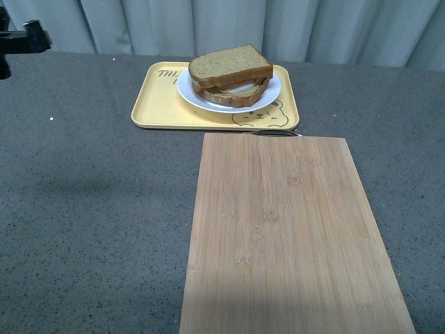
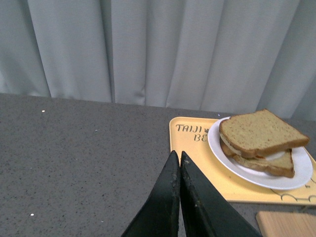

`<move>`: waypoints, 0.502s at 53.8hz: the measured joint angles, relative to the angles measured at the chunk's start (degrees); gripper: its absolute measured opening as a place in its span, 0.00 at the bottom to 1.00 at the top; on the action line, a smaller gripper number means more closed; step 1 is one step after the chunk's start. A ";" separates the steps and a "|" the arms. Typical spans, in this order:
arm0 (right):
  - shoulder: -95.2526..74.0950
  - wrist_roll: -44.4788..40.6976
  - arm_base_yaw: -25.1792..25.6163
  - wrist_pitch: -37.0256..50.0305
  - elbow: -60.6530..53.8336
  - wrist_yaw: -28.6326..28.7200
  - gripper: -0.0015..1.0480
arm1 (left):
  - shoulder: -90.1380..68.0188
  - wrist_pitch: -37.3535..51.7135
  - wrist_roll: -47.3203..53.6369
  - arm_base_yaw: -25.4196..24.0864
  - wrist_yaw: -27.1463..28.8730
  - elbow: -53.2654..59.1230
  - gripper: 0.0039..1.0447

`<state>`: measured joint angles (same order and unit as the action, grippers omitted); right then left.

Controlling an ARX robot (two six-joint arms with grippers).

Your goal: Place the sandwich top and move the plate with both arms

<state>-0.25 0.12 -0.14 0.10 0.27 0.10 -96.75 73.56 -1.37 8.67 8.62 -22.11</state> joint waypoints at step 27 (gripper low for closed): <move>-0.17 0.00 0.02 -0.07 0.00 -0.07 0.91 | 39.56 -23.28 0.90 -8.33 -8.17 19.69 0.03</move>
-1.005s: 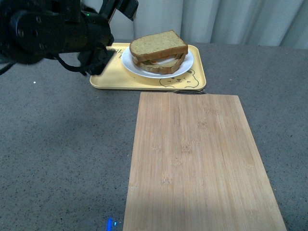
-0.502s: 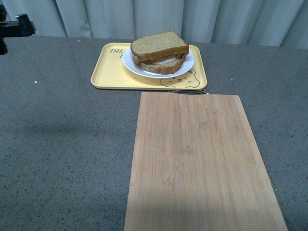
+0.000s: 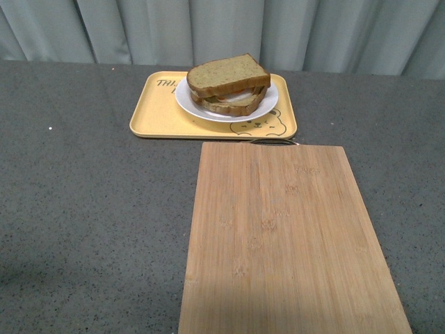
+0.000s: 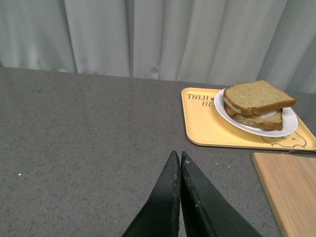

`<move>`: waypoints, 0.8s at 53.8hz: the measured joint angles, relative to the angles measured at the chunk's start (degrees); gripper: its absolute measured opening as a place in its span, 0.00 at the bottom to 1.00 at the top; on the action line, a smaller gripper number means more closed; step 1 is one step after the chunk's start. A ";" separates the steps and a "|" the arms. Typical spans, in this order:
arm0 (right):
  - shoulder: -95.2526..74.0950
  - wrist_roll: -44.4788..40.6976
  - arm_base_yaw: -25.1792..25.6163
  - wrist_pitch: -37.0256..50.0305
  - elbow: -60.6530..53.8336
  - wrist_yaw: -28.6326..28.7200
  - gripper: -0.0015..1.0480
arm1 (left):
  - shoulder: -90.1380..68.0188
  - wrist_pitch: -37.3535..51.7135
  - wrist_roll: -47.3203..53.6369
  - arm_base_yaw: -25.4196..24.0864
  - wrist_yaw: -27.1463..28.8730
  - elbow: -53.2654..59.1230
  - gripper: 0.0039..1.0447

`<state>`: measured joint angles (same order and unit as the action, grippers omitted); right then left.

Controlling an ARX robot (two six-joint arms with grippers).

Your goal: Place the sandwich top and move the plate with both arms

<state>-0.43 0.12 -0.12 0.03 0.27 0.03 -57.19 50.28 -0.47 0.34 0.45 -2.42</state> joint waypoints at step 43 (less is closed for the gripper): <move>0.17 0.00 0.00 0.00 0.00 0.09 0.91 | 32.85 -25.90 0.04 -0.22 -0.46 1.36 0.03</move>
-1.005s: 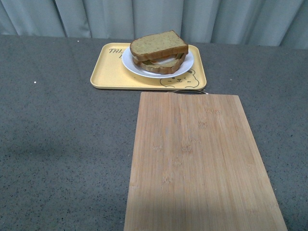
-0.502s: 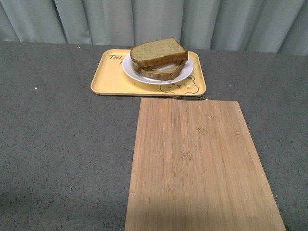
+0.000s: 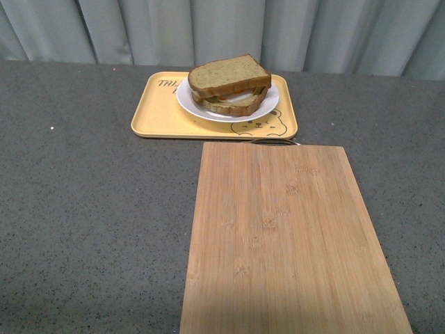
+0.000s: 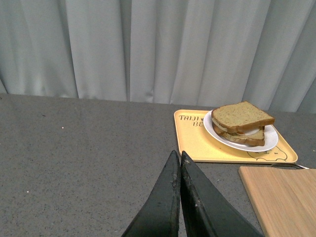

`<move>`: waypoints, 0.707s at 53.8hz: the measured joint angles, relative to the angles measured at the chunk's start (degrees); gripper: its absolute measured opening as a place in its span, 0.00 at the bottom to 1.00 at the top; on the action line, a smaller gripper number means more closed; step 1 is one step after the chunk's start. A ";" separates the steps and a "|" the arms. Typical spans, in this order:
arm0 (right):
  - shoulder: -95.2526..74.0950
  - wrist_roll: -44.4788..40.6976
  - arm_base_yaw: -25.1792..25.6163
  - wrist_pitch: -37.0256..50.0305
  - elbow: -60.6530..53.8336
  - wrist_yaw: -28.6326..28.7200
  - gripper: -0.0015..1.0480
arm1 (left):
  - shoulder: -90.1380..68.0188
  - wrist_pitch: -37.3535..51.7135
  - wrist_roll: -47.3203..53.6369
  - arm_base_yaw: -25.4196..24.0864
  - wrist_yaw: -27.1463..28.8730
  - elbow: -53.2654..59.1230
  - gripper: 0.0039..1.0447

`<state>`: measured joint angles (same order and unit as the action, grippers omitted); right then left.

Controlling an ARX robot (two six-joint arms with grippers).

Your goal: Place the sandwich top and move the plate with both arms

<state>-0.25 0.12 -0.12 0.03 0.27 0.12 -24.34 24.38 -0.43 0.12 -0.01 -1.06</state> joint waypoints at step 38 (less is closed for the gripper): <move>0.00 -0.02 0.00 0.00 0.00 0.00 0.91 | 13.64 -13.46 0.00 0.00 0.00 0.00 0.03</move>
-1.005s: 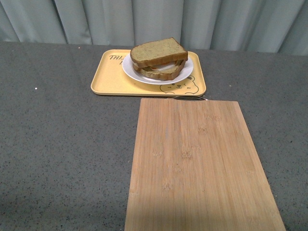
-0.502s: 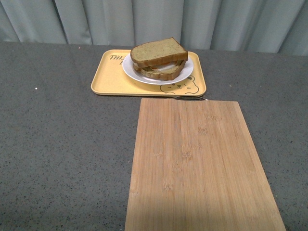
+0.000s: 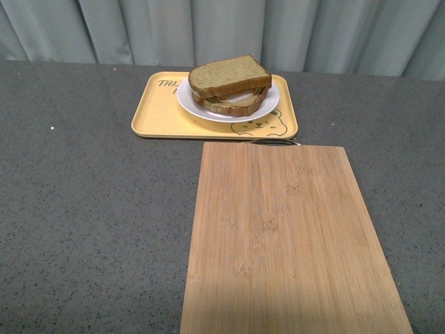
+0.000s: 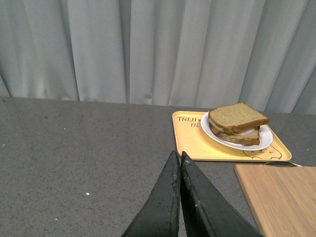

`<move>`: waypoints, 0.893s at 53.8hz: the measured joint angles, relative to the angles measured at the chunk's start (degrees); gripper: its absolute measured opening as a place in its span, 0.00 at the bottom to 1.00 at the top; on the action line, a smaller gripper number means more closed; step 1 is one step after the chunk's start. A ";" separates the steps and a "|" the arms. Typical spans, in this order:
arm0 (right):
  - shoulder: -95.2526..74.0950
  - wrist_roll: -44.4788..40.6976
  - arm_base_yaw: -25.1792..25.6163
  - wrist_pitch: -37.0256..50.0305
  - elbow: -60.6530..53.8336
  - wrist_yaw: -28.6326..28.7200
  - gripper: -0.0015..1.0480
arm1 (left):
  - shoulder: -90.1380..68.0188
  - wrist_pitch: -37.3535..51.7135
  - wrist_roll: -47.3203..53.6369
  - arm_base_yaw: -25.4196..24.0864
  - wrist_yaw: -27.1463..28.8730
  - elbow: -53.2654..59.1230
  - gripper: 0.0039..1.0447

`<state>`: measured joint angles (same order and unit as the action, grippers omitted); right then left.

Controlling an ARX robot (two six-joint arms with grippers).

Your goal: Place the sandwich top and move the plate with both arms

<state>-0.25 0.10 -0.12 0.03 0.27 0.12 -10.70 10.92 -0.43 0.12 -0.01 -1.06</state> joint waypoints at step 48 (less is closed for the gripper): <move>0.00 0.02 0.00 0.00 0.00 0.00 0.91 | 10.38 -10.78 0.00 0.00 0.00 0.00 0.72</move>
<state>-0.25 0.12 -0.12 0.03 0.27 0.12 -0.32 0.14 -0.43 0.12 -0.01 -1.06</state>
